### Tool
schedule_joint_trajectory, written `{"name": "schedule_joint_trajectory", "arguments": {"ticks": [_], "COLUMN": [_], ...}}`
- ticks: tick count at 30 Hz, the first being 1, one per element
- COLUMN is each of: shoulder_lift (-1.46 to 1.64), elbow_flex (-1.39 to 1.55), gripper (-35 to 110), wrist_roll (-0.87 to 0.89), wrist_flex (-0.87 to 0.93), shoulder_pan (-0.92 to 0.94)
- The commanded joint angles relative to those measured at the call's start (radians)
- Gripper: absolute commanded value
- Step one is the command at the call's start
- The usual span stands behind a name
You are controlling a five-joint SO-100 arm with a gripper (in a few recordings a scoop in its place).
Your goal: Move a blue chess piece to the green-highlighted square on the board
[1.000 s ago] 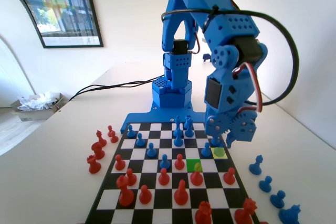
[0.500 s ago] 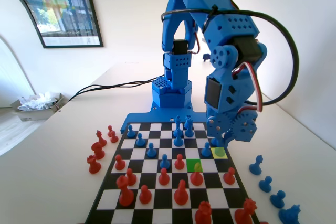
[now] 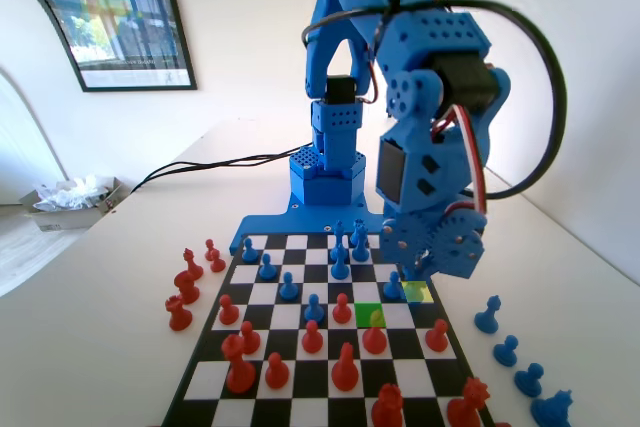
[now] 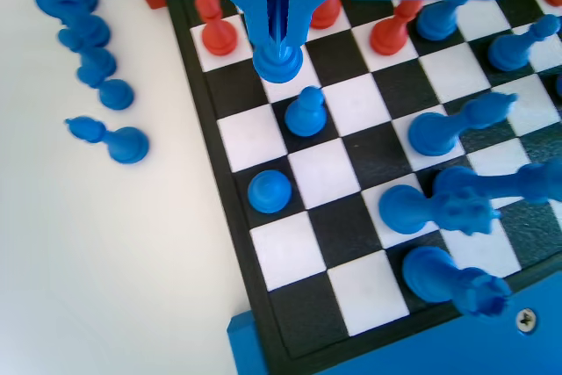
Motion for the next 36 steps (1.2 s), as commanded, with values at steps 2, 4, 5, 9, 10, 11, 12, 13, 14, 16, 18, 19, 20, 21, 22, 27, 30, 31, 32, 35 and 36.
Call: {"name": "schedule_joint_trajectory", "arguments": {"ticks": [2, 4, 5, 9, 10, 11, 12, 13, 14, 16, 18, 19, 20, 21, 22, 27, 30, 31, 32, 35, 36], "shoulder_lift": [0.124, 0.135, 0.138, 0.143, 0.144, 0.144, 0.144, 0.144, 0.143, 0.141, 0.14, 0.14, 0.14, 0.14, 0.14, 0.132, 0.12, 0.117, 0.11, 0.094, 0.089], "elbow_flex": [-0.029, 0.0, 0.015, 0.044, 0.049, 0.057, 0.064, 0.072, 0.08, 0.098, 0.115, 0.121, 0.127, 0.13, 0.132, 0.129, 0.12, 0.115, 0.11, 0.094, 0.089], "gripper": [1, 1, 1, 1, 1, 1, 1, 1, 1, 1, 1, 1, 1, 1, 1, 1, 1, 1, 1, 1, 1], "wrist_roll": [-0.032, -0.046, -0.055, -0.087, -0.097, -0.104, -0.114, -0.126, -0.14, -0.169, -0.193, -0.201, -0.202, -0.202, -0.206, -0.206, -0.204, -0.204, -0.206, -0.207, -0.207], "wrist_flex": [0.0, -0.014, -0.023, -0.032, -0.032, -0.034, -0.038, -0.04, -0.043, -0.057, -0.069, -0.074, -0.081, -0.087, -0.091, -0.101, -0.101, -0.101, -0.101, -0.101, -0.1], "shoulder_pan": [0.035, 0.054, 0.066, 0.104, 0.11, 0.117, 0.121, 0.124, 0.124, 0.126, 0.12, 0.117, 0.115, 0.112, 0.11, 0.107, 0.11, 0.112, 0.114, 0.118, 0.121]}}
